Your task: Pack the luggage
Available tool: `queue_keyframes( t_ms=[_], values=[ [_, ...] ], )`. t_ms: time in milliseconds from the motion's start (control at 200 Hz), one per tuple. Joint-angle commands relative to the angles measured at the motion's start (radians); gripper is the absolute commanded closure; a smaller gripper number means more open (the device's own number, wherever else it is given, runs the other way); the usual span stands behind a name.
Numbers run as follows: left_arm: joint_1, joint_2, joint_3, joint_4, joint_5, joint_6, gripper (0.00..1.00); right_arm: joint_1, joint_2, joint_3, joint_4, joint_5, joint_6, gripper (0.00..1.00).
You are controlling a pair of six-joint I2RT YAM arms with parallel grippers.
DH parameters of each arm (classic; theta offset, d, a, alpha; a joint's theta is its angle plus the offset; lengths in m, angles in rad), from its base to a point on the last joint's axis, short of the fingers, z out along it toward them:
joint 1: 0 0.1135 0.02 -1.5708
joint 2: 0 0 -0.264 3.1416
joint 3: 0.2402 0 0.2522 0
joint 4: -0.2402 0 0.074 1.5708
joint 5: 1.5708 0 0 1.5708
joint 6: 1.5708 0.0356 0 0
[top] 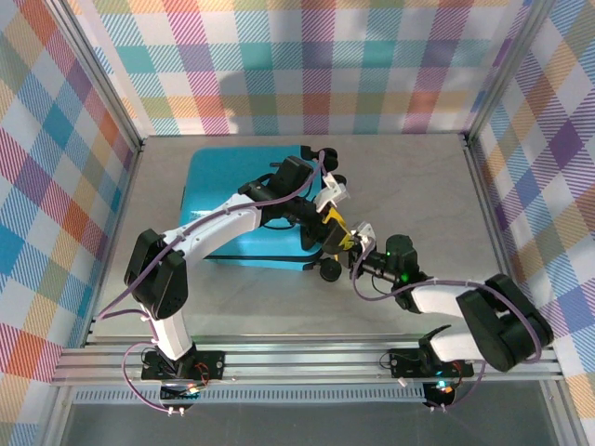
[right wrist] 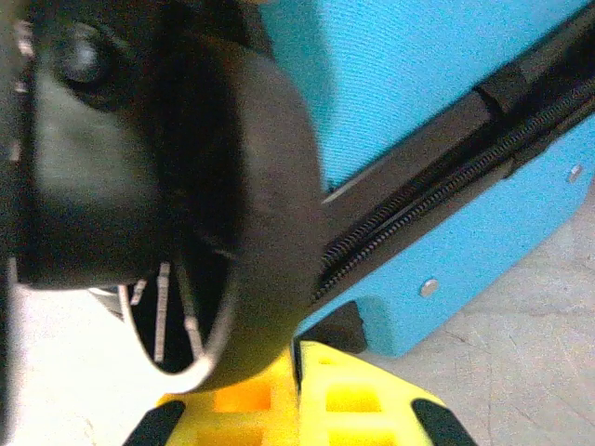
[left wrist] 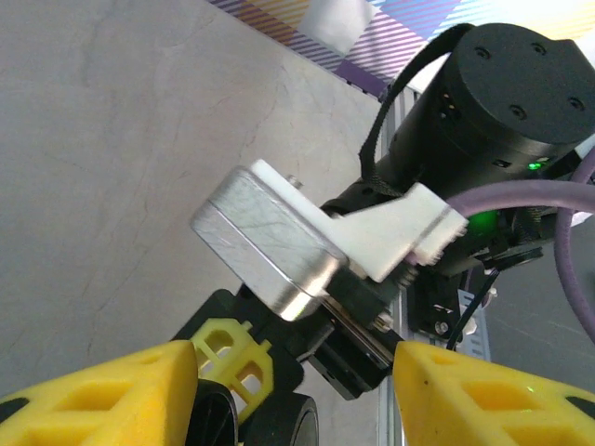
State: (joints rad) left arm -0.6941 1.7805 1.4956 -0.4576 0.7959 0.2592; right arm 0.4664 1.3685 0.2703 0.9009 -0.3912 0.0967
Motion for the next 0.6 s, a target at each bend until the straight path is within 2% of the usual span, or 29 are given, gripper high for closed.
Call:
queue_keyframes(
  t_ms=[0,140,265,325,515,595],
  values=[
    [0.104,0.048,-0.059,-0.285,-0.156,-0.017,0.42,-0.087,0.064,0.065,0.155,0.123,0.046,1.00],
    [0.104,0.048,-0.064,-0.282,-0.141,-0.016,0.42,-0.102,0.138,0.101,0.231,0.120,0.076,1.00],
    [0.104,0.049,-0.060,-0.284,-0.129,-0.012,0.43,-0.116,0.184,0.164,0.252,-0.070,0.067,1.00],
    [0.104,0.049,-0.057,-0.289,-0.119,-0.004,0.43,-0.116,0.207,0.219,0.190,-0.043,0.055,1.00],
    [0.103,0.049,-0.062,-0.290,-0.097,0.003,0.43,-0.169,0.323,0.347,0.202,0.002,0.124,1.00],
    [0.100,0.051,-0.065,-0.289,-0.093,0.004,0.43,-0.186,0.352,0.386,0.217,-0.030,0.143,1.00]
  ],
)
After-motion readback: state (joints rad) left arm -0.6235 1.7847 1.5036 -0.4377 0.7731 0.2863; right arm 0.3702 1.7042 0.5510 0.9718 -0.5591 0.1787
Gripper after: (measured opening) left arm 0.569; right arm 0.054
